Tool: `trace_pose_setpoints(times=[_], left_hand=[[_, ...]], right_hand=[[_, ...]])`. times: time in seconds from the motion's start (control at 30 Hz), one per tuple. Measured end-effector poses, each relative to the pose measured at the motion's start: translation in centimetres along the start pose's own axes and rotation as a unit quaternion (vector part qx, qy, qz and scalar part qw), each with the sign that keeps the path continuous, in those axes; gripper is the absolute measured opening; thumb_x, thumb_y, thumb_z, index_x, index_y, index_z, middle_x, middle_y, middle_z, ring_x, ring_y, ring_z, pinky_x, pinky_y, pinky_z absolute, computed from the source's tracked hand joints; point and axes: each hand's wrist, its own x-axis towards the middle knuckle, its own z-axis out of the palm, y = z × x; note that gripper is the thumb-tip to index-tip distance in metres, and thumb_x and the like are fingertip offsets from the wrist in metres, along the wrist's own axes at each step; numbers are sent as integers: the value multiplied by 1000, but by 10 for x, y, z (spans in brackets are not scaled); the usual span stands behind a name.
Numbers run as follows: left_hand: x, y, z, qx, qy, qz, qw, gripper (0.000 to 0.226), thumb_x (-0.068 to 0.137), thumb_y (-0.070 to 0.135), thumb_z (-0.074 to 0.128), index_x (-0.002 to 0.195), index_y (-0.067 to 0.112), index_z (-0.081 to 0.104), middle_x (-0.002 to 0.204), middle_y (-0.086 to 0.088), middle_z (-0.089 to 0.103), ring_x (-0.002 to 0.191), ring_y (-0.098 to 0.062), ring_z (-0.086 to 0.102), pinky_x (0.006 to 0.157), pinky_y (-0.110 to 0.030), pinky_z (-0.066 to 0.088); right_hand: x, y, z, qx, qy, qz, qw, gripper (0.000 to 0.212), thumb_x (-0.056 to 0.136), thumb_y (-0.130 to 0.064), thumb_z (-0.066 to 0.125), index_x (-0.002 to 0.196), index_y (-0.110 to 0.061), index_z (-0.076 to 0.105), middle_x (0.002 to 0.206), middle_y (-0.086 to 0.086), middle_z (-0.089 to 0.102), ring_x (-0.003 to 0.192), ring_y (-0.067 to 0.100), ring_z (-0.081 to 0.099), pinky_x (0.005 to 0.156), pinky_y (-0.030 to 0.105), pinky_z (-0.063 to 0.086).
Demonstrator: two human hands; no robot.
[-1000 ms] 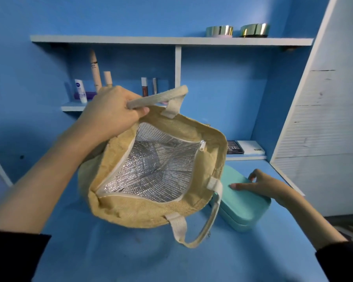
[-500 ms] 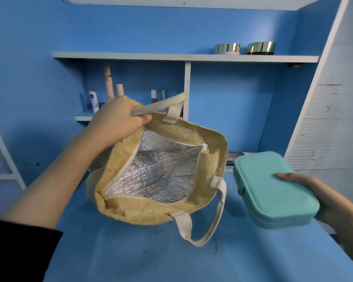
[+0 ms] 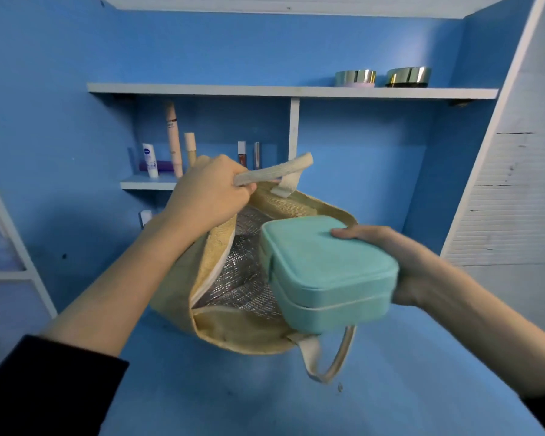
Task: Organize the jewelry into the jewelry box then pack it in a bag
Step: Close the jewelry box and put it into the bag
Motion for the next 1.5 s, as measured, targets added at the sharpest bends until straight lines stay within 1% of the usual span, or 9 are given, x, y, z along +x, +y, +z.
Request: trace_pose_setpoints(times=[0.3, 0.5, 0.73, 0.8, 0.9, 0.97, 1.03, 1.17, 1.5], left_hand=[[-8, 9, 4, 12, 1, 10, 1000, 23, 87, 11, 54, 72, 15, 70, 71, -10, 64, 87, -27, 56, 76, -37, 46], [-7, 10, 5, -3, 5, 10, 1000, 27, 86, 8, 53, 65, 20, 65, 58, -2, 54, 59, -13, 47, 67, -28, 36], [-4, -3, 1, -20, 5, 3, 1000, 34, 88, 8, 55, 57, 21, 58, 67, -8, 65, 51, -10, 47, 55, -22, 41], [-2, -4, 0, -25, 3, 2, 1000, 35, 89, 11, 56, 56, 21, 55, 73, -10, 68, 51, -10, 46, 51, -14, 36], [0, -3, 2, -28, -2, 0, 1000, 25, 91, 13, 55, 68, 11, 66, 82, -15, 70, 50, -10, 44, 50, -15, 34], [-1, -2, 2, -37, 1, -1, 999, 23, 92, 14, 54, 78, 6, 70, 72, -15, 66, 48, -11, 42, 46, -13, 32], [-1, -1, 1, -40, -2, -2, 999, 23, 92, 14, 54, 80, 4, 71, 61, -10, 59, 48, -11, 41, 44, -13, 32], [1, -4, -5, -27, -5, -10, 1000, 32, 91, 17, 57, 60, 11, 59, 49, -1, 43, 48, -12, 39, 43, -15, 30], [17, -5, -53, -114, -71, -48, 990, 33, 79, 25, 75, 109, 31, 63, 108, -4, 68, 99, -20, 63, 91, -38, 50]], right_hand=[[83, 59, 91, 87, 85, 71, 990, 40, 79, -12, 68, 115, -5, 53, 102, 15, 62, 91, 30, 62, 71, 42, 53], [128, 88, 112, 94, 127, 96, 983, 81, 66, -18, 81, 130, -3, 35, 111, 20, 52, 95, 38, 59, 76, 58, 52], [73, 61, 92, -102, -14, 72, 992, 36, 87, -22, 66, 114, -8, 47, 106, 19, 55, 83, 35, 66, 62, 39, 55], [54, 48, 80, -324, 55, -131, 935, 13, 88, -24, 63, 97, -14, 64, 84, 9, 63, 60, 18, 61, 51, 29, 49], [37, 31, 56, -477, 267, -435, 716, 13, 84, -30, 60, 82, -17, 63, 71, -3, 57, 62, 14, 50, 54, 30, 37], [39, 25, 33, -560, 305, -400, 658, 29, 81, -29, 64, 107, -19, 57, 95, -1, 53, 90, 20, 49, 70, 34, 40], [50, 25, 11, -629, 243, -270, 687, 38, 83, -29, 65, 117, -17, 54, 102, 3, 52, 99, 26, 46, 79, 35, 39], [50, 28, -3, -558, 238, -272, 747, 22, 91, -13, 54, 69, -9, 52, 52, 1, 40, 55, 22, 34, 50, 31, 27], [-2, -22, -1, -552, 297, -317, 711, 23, 83, -7, 47, 63, 5, 49, 60, 26, 59, 58, 40, 51, 54, 36, 46]])
